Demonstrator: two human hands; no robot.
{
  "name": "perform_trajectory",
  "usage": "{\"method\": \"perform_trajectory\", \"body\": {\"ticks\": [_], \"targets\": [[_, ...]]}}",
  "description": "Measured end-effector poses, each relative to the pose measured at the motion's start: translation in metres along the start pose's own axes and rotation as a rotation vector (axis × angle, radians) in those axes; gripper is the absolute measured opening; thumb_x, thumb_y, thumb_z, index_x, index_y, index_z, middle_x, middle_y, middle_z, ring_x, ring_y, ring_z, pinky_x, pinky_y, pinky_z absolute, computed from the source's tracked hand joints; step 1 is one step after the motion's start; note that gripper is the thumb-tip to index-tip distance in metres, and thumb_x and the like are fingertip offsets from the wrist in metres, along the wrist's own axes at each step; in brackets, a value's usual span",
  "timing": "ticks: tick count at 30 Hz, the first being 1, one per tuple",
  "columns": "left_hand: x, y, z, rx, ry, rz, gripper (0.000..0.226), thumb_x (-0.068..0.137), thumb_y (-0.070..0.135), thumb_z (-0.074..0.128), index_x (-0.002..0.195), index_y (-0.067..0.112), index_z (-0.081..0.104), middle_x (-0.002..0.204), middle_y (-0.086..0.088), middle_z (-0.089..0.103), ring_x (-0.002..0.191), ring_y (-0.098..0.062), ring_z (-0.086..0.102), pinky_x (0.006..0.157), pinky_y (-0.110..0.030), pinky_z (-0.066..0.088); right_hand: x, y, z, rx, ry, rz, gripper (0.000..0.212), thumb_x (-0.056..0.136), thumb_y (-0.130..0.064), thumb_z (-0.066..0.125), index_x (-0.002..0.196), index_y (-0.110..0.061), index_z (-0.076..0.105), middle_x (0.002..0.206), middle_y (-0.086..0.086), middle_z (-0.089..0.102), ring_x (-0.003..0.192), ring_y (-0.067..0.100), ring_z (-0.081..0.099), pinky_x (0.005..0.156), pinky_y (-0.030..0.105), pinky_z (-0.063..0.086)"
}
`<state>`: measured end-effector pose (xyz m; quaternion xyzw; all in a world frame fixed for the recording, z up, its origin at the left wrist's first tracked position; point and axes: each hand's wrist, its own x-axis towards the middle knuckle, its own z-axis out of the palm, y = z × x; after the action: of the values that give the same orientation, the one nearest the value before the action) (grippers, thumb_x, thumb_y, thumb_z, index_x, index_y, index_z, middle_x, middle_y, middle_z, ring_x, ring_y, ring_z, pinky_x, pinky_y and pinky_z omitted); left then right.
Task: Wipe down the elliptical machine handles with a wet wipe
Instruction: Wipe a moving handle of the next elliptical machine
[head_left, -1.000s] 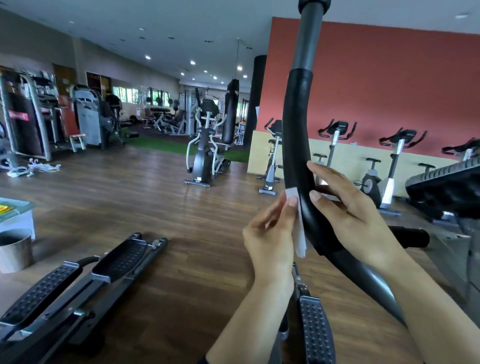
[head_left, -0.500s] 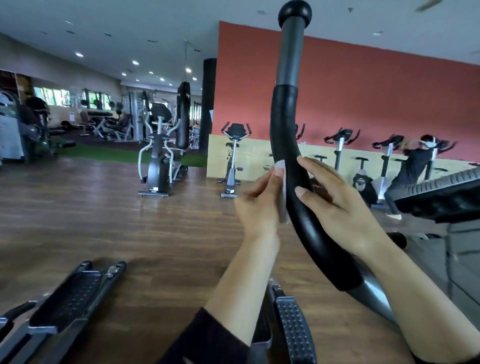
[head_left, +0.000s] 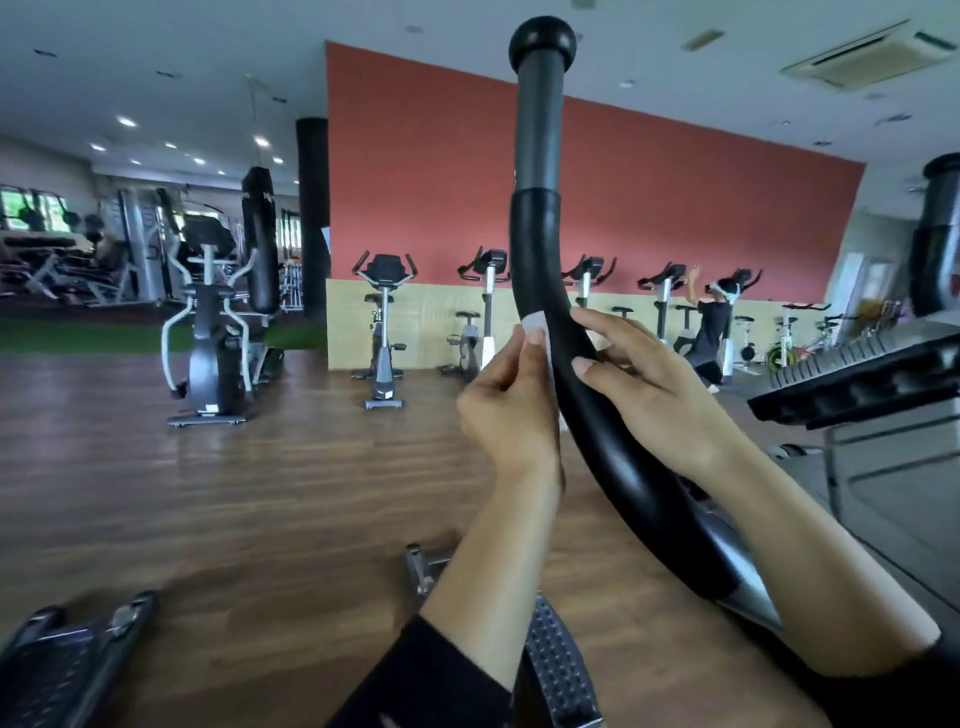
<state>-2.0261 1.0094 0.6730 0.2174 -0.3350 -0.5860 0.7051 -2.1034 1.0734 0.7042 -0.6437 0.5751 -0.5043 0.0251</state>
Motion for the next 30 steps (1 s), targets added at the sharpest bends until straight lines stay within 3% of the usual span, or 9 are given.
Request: {"method": "perform_trajectory", "body": {"ticks": [2,7,11,15,17,20,26,30], "targets": [[-0.015,-0.008,-0.008,-0.018,-0.019,0.008,0.021,0.084,0.016,0.073,0.104,0.010,0.074,0.096,0.000,0.075,0.095,-0.009,0.070,0.090,-0.029,0.053,0.008,-0.003,0.002,-0.006,0.013,0.015,0.042,0.096,-0.017,0.053,0.136,-0.028,0.050,0.121,-0.017,0.052,0.089,-0.018,0.054,0.081,0.001,0.037],[0.014,0.002,0.005,-0.084,-0.007,-0.009,0.022,0.086,0.011,0.070,0.106,0.002,0.071,0.101,-0.002,0.073,0.091,-0.004,0.068,0.083,-0.016,0.052,0.022,-0.006,0.010,-0.005,0.061,0.060,0.041,0.095,-0.020,0.053,0.135,-0.030,0.053,0.120,-0.004,0.061,0.089,0.006,0.063,0.085,0.026,0.046],[0.025,0.001,0.011,-0.118,-0.051,-0.044,0.022,0.086,0.014,0.070,0.107,0.006,0.072,0.102,0.000,0.074,0.094,-0.006,0.069,0.091,-0.025,0.053,0.026,-0.007,0.012,-0.030,0.093,0.044,0.039,0.091,-0.022,0.054,0.128,-0.035,0.057,0.124,-0.007,0.062,0.097,0.010,0.065,0.094,0.033,0.049],[0.020,-0.013,0.000,-0.106,-0.081,-0.012,0.024,0.084,0.018,0.074,0.106,0.009,0.073,0.097,-0.001,0.075,0.096,-0.015,0.070,0.094,-0.038,0.053,0.038,-0.009,0.014,-0.059,0.117,0.051,0.043,0.094,-0.018,0.053,0.135,-0.032,0.052,0.122,-0.007,0.061,0.090,0.009,0.065,0.088,0.033,0.049],[0.038,-0.005,0.009,-0.094,-0.091,0.009,0.024,0.085,0.016,0.072,0.107,0.007,0.072,0.100,-0.003,0.074,0.097,-0.014,0.069,0.095,-0.036,0.052,0.046,-0.012,0.017,-0.077,0.148,0.043,0.044,0.095,-0.015,0.052,0.136,-0.031,0.051,0.119,-0.008,0.060,0.082,0.009,0.064,0.082,0.031,0.049],[0.069,0.020,0.025,-0.021,-0.131,0.082,0.024,0.085,0.018,0.072,0.107,0.007,0.073,0.102,-0.001,0.073,0.090,-0.006,0.068,0.090,-0.027,0.052,0.053,-0.015,0.020,-0.105,0.182,0.037,0.050,0.094,-0.014,0.052,0.138,-0.037,0.045,0.121,-0.013,0.061,0.089,0.012,0.066,0.085,0.029,0.051],[0.071,0.016,0.018,0.039,-0.198,0.147,0.023,0.084,0.019,0.074,0.106,0.014,0.074,0.094,0.008,0.069,0.081,0.005,0.065,0.083,-0.021,0.052,0.057,-0.015,0.021,-0.134,0.225,0.020,0.055,0.095,-0.013,0.052,0.138,-0.045,0.043,0.128,-0.015,0.057,0.092,0.001,0.063,0.087,0.021,0.043],[0.095,0.035,0.034,0.015,-0.251,0.185,0.024,0.085,0.017,0.072,0.107,0.009,0.073,0.103,-0.004,0.074,0.097,-0.010,0.069,0.092,-0.029,0.053,0.053,-0.017,0.022,-0.122,0.213,0.015,0.054,0.096,-0.010,0.051,0.138,-0.043,0.045,0.109,-0.010,0.065,0.066,-0.005,0.059,0.068,0.012,0.041]]}}
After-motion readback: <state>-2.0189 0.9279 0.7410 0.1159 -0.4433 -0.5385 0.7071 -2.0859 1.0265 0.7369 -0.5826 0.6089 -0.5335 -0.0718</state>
